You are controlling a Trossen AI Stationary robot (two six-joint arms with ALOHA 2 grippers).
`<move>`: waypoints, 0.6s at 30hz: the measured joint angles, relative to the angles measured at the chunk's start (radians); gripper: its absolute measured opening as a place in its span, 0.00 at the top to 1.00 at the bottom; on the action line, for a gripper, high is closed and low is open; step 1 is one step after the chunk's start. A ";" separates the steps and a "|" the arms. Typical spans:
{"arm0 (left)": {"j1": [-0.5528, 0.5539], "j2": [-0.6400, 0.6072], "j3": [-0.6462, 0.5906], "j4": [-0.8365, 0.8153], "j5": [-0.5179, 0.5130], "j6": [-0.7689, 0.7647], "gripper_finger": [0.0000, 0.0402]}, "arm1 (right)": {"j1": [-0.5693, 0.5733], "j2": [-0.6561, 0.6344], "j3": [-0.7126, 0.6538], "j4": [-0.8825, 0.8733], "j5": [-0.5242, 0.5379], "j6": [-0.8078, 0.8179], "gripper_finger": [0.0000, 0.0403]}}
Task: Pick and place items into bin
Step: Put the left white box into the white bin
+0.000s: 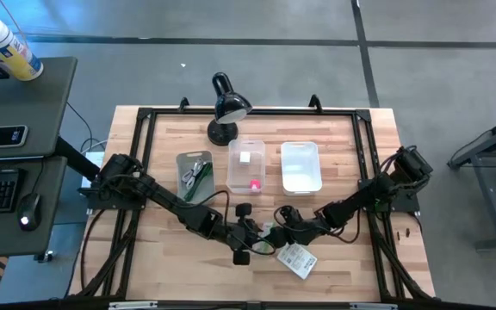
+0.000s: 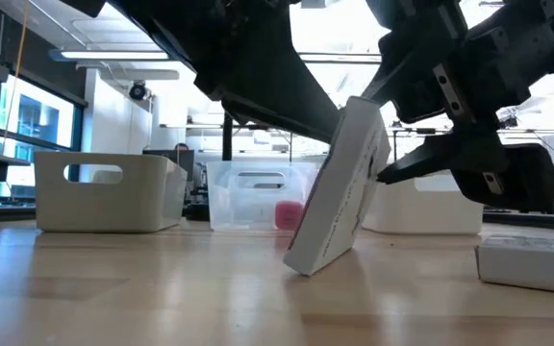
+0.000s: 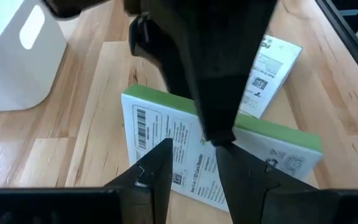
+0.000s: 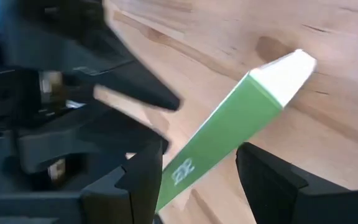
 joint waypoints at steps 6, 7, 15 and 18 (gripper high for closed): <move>0.000 0.000 0.000 0.007 0.015 0.016 0.72 | -0.011 0.000 0.000 -0.031 -0.002 0.009 0.52; 0.000 0.000 0.000 0.009 0.025 0.024 0.72 | -0.012 0.000 0.000 -0.038 0.001 0.009 0.52; 0.000 -0.002 0.000 -0.012 0.063 0.068 0.72 | -0.018 0.000 0.000 -0.066 0.001 -0.006 0.68; 0.000 -0.002 0.000 -0.051 0.057 0.074 0.72 | -0.018 0.000 0.000 -0.074 0.000 -0.014 0.80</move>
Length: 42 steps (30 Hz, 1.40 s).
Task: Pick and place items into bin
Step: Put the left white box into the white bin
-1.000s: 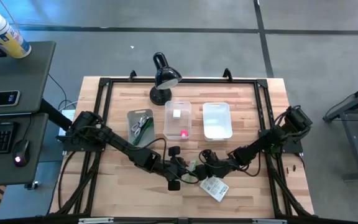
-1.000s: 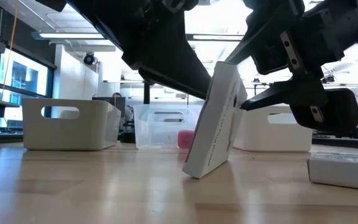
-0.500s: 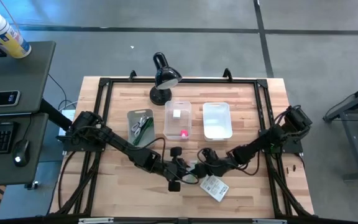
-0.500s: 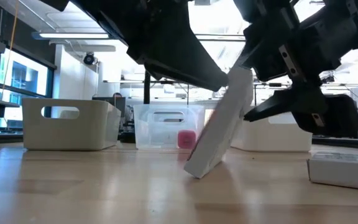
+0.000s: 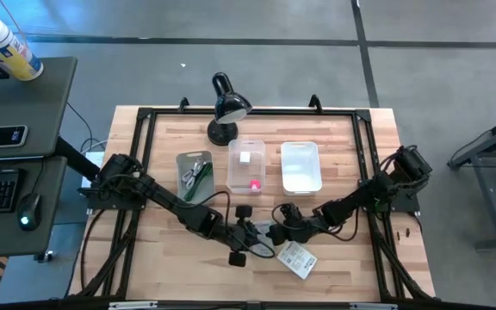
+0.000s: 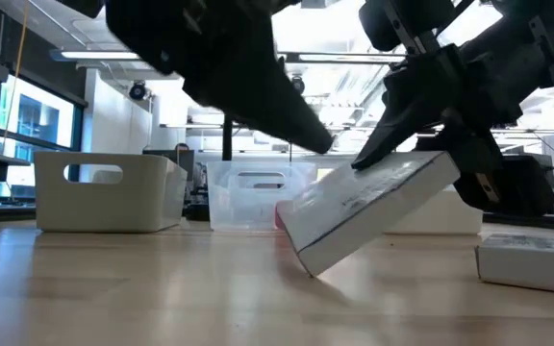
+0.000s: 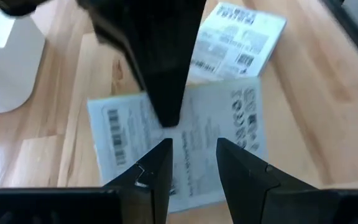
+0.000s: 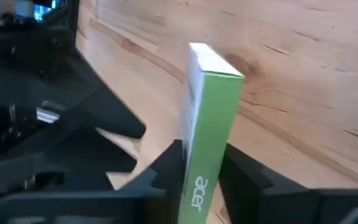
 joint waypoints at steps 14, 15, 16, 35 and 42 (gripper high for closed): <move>-0.008 0.000 0.000 -0.208 -0.002 0.002 0.72 | 0.002 0.000 0.001 -0.007 -0.010 -0.011 0.90; -0.010 0.000 0.000 -0.224 -0.002 0.002 0.72 | 0.002 -0.001 0.001 -0.007 -0.012 -0.011 0.91; -0.016 0.000 0.000 -0.242 -0.002 0.002 0.72 | 0.002 -0.003 0.001 -0.009 -0.013 -0.012 0.91; -0.026 0.066 0.001 -0.172 0.055 -0.014 0.72 | 0.002 -0.010 0.000 -0.026 -0.020 -0.017 0.87; -0.029 0.103 0.003 -0.140 0.071 -0.107 0.72 | 0.002 -0.010 0.000 -0.018 -0.015 -0.019 0.86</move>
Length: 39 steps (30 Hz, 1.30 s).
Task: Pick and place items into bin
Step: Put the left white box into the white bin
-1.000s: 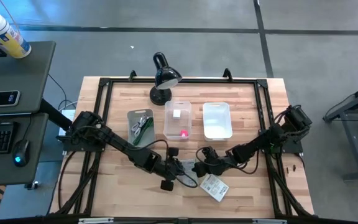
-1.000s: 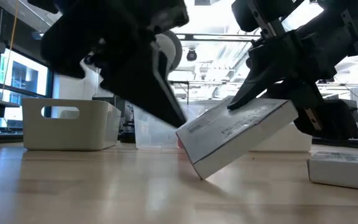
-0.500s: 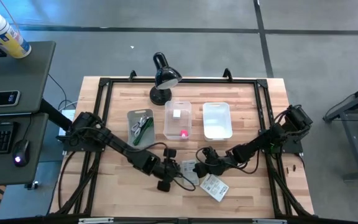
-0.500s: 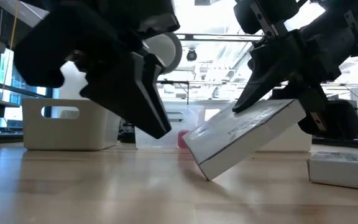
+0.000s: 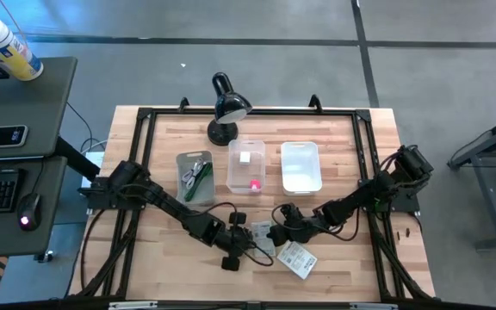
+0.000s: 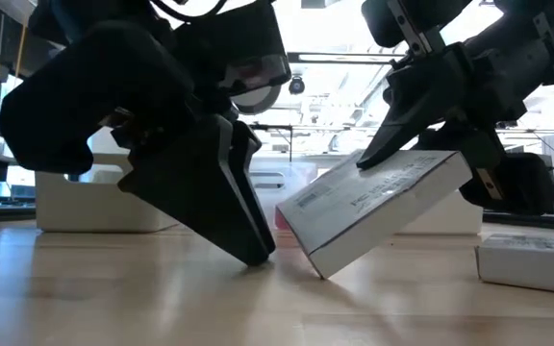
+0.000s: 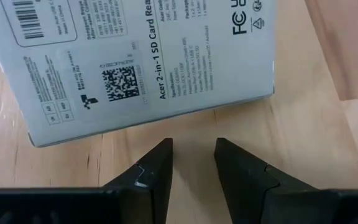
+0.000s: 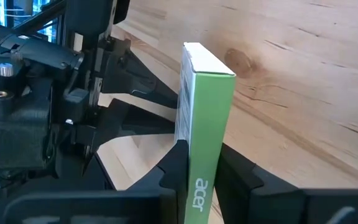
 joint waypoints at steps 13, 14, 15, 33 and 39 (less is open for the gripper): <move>0.003 0.011 -0.004 0.088 -0.047 -0.001 0.72 | 0.000 0.000 -0.001 0.025 0.002 0.002 0.86; 0.003 0.011 -0.004 0.089 -0.048 -0.004 0.72 | 0.000 0.000 -0.001 0.029 0.001 0.002 0.86; 0.005 0.011 -0.004 0.089 -0.052 -0.005 0.72 | 0.000 0.000 -0.001 0.031 0.001 0.002 0.85; 0.010 0.010 -0.005 0.096 -0.073 -0.023 0.72 | 0.000 0.000 -0.001 0.041 -0.005 0.002 0.83; 0.010 0.009 -0.005 0.095 -0.074 -0.023 0.72 | 0.000 0.000 -0.001 0.041 0.003 -0.002 0.86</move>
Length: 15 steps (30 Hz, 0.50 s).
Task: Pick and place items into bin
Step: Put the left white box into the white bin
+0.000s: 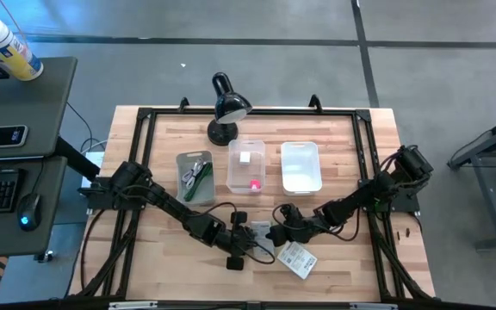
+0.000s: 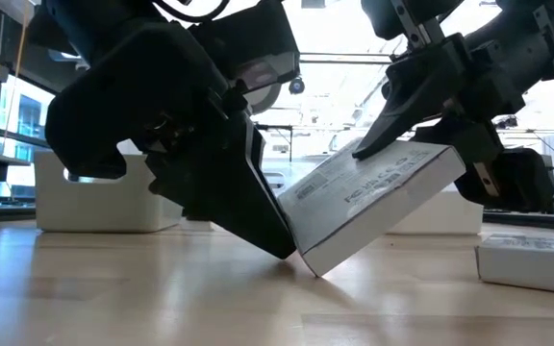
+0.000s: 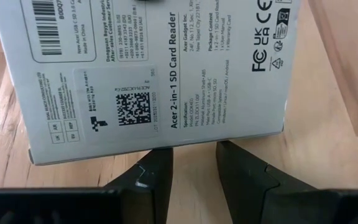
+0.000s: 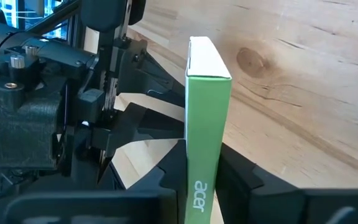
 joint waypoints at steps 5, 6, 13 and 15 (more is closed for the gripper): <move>0.000 0.000 0.000 0.000 -0.002 0.000 0.72 | 0.000 0.000 0.000 0.000 -0.009 -0.001 0.86; 0.000 0.000 0.000 0.000 -0.002 0.000 0.72 | 0.000 0.000 0.000 0.000 -0.010 -0.001 0.85; 0.000 0.000 0.001 0.003 -0.006 0.001 0.72 | 0.000 0.000 0.000 0.000 -0.007 -0.003 0.83; 0.000 0.000 0.001 0.003 -0.006 0.002 0.72 | 0.000 0.000 0.000 0.000 -0.009 -0.008 0.83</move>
